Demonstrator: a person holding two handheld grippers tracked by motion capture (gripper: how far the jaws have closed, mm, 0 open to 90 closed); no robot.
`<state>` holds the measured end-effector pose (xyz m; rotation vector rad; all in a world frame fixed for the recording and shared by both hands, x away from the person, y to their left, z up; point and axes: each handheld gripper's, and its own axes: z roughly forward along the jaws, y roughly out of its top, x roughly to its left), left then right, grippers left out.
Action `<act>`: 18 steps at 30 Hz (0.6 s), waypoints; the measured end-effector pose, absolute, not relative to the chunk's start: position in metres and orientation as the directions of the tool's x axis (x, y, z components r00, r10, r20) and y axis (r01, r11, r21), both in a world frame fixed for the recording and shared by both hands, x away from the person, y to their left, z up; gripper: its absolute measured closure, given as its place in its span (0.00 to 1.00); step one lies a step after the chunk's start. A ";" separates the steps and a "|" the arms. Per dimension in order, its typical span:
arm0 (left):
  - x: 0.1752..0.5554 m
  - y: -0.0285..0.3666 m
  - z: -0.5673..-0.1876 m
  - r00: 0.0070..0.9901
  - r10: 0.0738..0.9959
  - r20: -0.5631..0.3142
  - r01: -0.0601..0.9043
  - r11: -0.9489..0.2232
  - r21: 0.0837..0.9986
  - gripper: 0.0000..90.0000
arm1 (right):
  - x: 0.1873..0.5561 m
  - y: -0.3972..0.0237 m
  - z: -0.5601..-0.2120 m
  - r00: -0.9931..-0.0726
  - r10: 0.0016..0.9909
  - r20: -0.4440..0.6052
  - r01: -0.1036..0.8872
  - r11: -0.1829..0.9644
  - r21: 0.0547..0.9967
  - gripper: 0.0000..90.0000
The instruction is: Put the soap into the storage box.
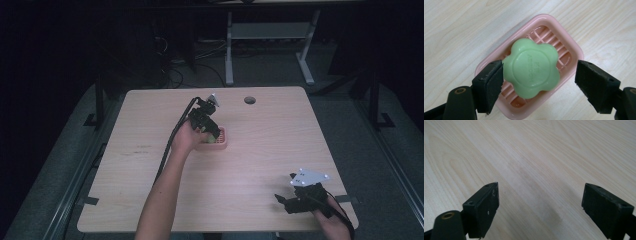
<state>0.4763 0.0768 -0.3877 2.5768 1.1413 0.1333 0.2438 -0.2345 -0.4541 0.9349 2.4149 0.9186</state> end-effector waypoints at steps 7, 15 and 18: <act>0.467 0.080 -0.379 0.688 0.724 -0.034 0.689 -0.639 0.341 0.25 | 0.244 -0.236 -0.455 -0.689 0.715 -0.117 0.458 0.555 0.694 0.15; 0.458 0.087 -0.374 0.701 0.712 -0.039 0.677 -0.647 0.352 0.25 | 0.246 -0.239 -0.455 -0.676 0.728 -0.112 0.464 0.540 0.702 0.15; 0.454 0.089 -0.374 0.701 0.712 -0.032 0.675 -0.649 0.352 0.25 | 0.246 -0.239 -0.455 -0.673 0.731 -0.112 0.470 0.540 0.698 0.15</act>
